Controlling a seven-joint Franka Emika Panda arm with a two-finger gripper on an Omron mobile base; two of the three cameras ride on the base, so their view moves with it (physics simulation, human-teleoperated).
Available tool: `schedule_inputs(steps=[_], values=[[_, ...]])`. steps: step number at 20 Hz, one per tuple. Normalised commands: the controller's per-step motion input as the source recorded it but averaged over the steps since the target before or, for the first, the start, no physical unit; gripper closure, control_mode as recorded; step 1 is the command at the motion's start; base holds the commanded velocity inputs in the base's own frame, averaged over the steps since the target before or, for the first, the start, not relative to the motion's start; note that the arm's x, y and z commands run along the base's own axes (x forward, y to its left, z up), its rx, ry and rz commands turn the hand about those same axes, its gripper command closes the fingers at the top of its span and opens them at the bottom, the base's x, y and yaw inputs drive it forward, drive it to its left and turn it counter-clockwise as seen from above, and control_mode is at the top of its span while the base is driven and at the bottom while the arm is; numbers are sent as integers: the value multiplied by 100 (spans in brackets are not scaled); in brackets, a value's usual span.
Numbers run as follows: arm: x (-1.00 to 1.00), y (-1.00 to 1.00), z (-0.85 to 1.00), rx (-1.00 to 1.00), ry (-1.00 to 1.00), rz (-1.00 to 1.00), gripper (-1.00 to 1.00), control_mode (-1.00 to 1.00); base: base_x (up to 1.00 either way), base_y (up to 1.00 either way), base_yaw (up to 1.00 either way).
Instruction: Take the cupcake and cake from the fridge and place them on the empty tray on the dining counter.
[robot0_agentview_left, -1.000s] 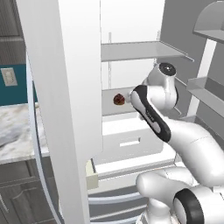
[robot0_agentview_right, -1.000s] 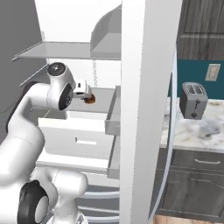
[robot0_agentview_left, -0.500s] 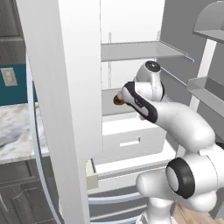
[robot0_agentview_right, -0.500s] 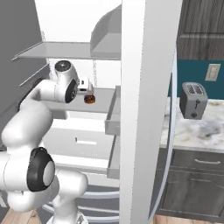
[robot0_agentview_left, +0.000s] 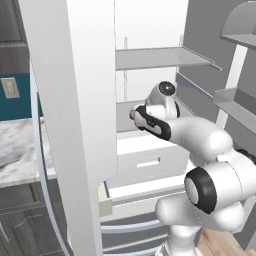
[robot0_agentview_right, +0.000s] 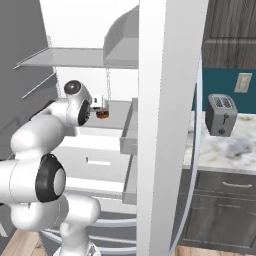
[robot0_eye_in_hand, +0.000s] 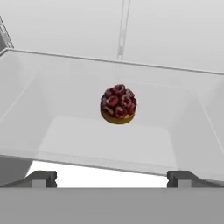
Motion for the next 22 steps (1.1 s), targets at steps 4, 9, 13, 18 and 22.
schedule_inputs(steps=[4, 9, 13, 18, 22], values=[[64, 1, -3, 0, -3, -2, -100, -100, 0, 0, 0], [69, 0, -3, 0, 0, -3, -100, -100, 0, 0, 0], [58, 0, -13, 0, 1, -3, -100, -100, 0, 0, 0], [49, 0, -19, 0, 2, -3, -100, -100, 0, 0, 0], [17, 0, -22, 0, 1, -3, -100, -100, 0, 0, 0]])
